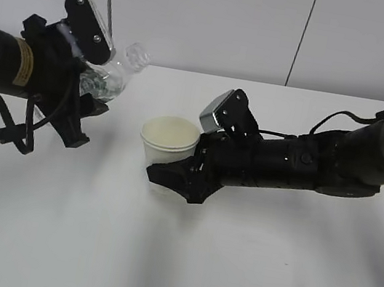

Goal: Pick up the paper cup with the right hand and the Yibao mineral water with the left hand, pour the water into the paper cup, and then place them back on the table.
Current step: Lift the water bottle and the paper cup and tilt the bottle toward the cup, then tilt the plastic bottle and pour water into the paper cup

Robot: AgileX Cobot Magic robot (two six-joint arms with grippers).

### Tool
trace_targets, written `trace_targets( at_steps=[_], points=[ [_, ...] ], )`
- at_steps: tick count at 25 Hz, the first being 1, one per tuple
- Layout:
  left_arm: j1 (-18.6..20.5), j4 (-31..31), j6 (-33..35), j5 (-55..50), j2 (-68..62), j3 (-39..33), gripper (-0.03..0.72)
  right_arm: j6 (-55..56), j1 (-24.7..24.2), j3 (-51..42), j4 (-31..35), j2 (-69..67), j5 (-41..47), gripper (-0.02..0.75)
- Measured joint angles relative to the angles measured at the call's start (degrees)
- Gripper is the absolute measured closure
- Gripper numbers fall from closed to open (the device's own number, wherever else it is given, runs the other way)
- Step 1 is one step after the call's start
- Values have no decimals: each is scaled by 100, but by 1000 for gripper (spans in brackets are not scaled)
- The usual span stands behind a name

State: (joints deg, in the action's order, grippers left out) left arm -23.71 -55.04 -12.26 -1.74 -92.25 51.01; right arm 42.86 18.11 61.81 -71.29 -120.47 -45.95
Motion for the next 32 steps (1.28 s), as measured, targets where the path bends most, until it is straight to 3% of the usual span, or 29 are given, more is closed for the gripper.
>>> trace_targets(
  at_steps=[14, 32],
  points=[
    [-577, -961, 13, -1428, 0, 312, 337, 10, 0, 0, 43, 0, 150, 187],
    [-650, -1484, 19, -1760, -75, 406, 338, 10, 0, 49, 43, 0, 175, 187]
  ],
)
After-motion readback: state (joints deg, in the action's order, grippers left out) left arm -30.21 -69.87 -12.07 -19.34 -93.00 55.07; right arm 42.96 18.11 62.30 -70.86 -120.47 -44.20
